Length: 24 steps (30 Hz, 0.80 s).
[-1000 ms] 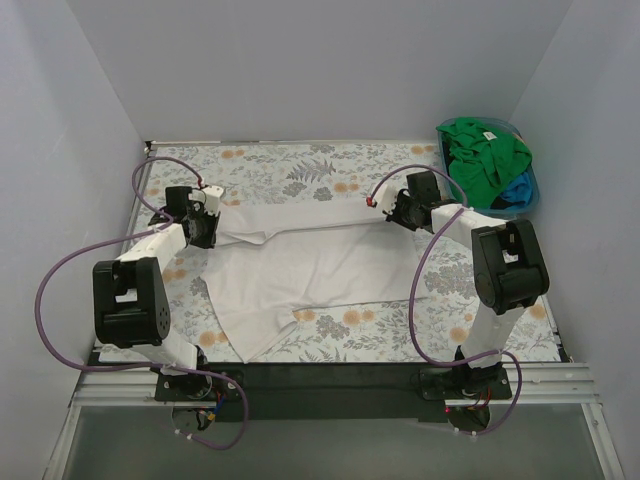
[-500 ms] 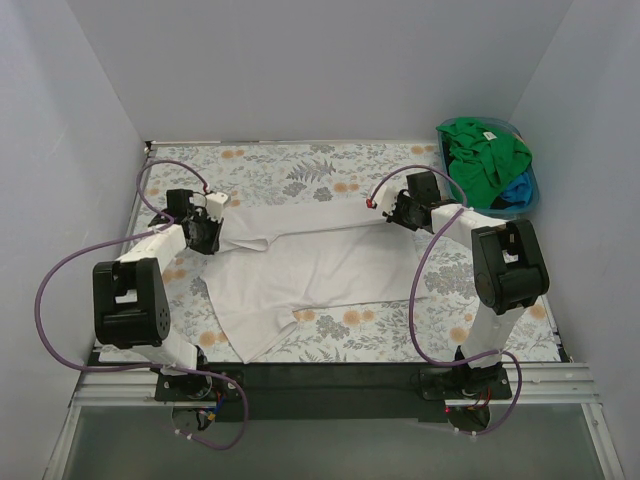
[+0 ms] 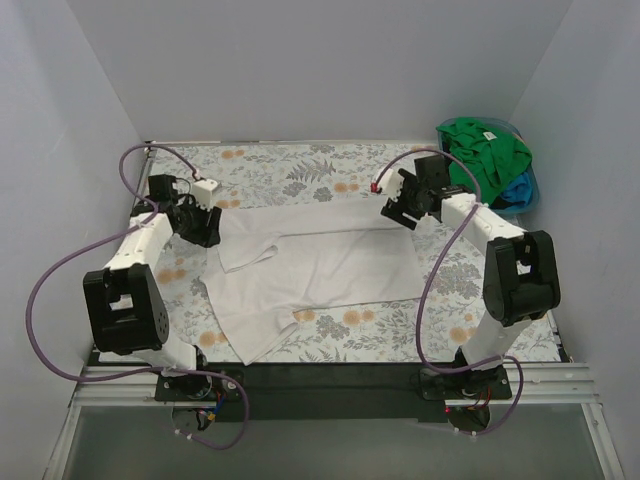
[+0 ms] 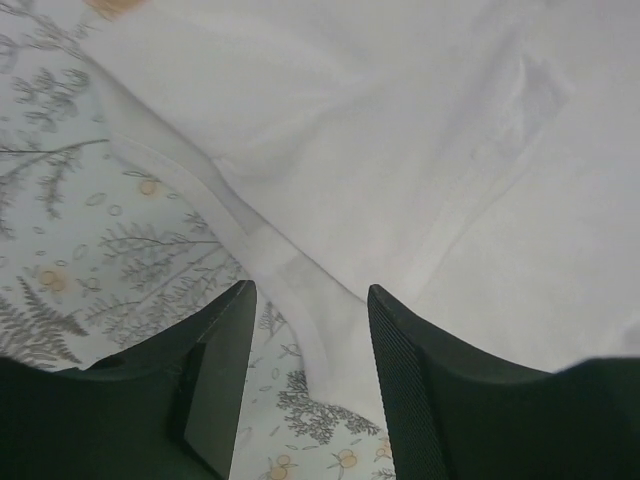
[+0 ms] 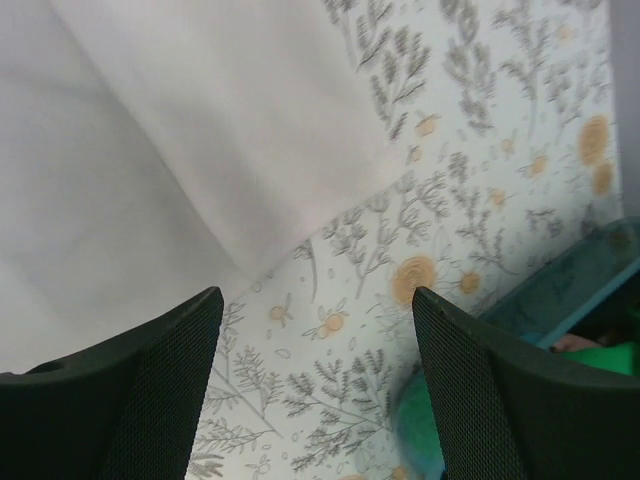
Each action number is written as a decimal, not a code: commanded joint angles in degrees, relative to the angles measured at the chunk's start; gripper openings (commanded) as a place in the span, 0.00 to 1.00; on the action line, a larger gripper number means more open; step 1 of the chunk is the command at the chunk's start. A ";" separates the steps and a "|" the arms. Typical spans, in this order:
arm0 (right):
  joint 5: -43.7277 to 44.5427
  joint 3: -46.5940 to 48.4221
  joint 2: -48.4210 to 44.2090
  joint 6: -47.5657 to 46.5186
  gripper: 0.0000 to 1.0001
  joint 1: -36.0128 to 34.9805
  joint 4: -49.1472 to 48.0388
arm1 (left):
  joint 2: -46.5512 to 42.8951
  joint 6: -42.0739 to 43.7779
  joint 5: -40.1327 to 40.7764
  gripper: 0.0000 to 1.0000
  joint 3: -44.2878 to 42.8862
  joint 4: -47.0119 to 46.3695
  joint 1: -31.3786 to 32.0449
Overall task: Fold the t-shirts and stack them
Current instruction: Fold the tshirt
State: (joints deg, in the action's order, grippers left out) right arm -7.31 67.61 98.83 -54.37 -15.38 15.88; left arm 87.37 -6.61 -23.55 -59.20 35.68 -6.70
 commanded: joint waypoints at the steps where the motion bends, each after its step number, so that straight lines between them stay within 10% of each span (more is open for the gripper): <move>1: -4.20 6.03 -1.71 3.91 0.82 1.05 2.92 | 2.18 -4.34 -3.78 0.47 -7.83 -1.22 -3.66; 8: -7.54 25.44 12.95 15.60 0.53 1.05 10.21 | 13.69 -16.92 -3.00 0.34 -18.39 -6.41 -4.02; 24: -3.69 30.47 27.38 19.21 0.45 0.79 10.66 | 26.78 -23.27 2.02 0.25 -19.46 -11.16 -4.90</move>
State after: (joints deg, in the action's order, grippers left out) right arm -12.71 96.23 125.01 -36.27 -14.39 26.74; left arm 113.23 -28.42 -22.06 -78.52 26.48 -11.14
